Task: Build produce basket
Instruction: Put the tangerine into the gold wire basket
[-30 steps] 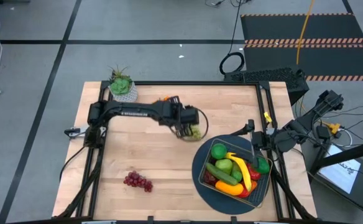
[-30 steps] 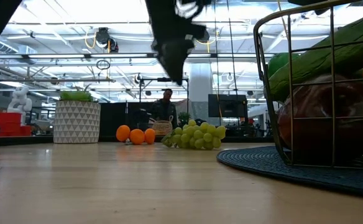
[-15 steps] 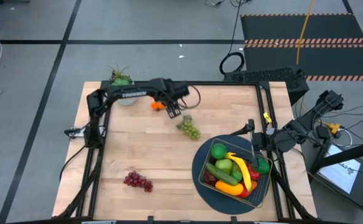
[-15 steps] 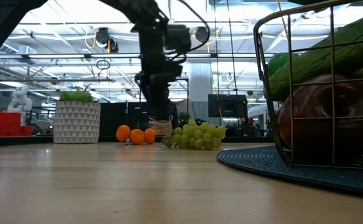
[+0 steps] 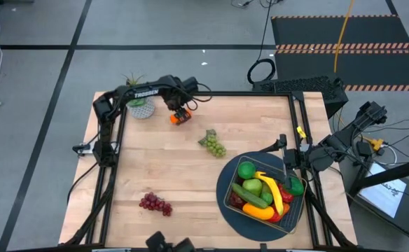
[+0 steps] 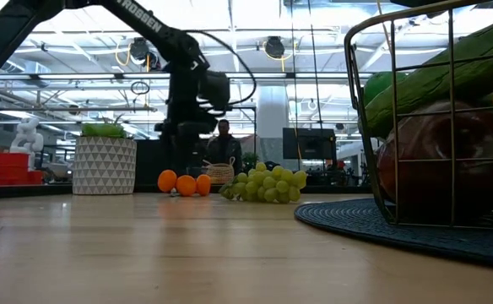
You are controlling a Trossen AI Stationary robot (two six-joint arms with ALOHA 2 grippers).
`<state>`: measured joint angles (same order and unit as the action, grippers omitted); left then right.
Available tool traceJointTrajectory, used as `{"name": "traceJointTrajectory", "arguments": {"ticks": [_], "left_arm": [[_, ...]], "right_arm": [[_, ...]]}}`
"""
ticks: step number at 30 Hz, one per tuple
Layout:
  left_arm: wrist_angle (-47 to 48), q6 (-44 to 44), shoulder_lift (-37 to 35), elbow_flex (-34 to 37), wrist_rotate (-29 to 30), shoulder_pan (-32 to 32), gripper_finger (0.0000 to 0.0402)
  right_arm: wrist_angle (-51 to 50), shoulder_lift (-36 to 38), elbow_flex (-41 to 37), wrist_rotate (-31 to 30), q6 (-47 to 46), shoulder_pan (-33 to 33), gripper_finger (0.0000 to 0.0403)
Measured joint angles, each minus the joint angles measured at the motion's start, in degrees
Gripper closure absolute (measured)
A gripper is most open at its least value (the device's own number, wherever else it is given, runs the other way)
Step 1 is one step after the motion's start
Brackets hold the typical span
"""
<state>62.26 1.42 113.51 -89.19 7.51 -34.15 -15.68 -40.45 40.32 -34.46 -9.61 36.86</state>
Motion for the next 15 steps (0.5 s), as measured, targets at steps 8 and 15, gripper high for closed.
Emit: {"name": "traceJointTrajectory", "arguments": {"ticks": [8,15], "left_arm": [[-7.36,12.97,0.00,0.86,0.03,-2.81,0.0174],[-10.95,23.36,0.38,0.98,2.41,-3.93,0.0174]], "right_arm": [[0.15,-1.02,-0.11,-3.33,-0.10,-0.10,0.0023],[7.26,-1.40,-3.14,-3.41,1.38,-2.24,0.0023]]}}
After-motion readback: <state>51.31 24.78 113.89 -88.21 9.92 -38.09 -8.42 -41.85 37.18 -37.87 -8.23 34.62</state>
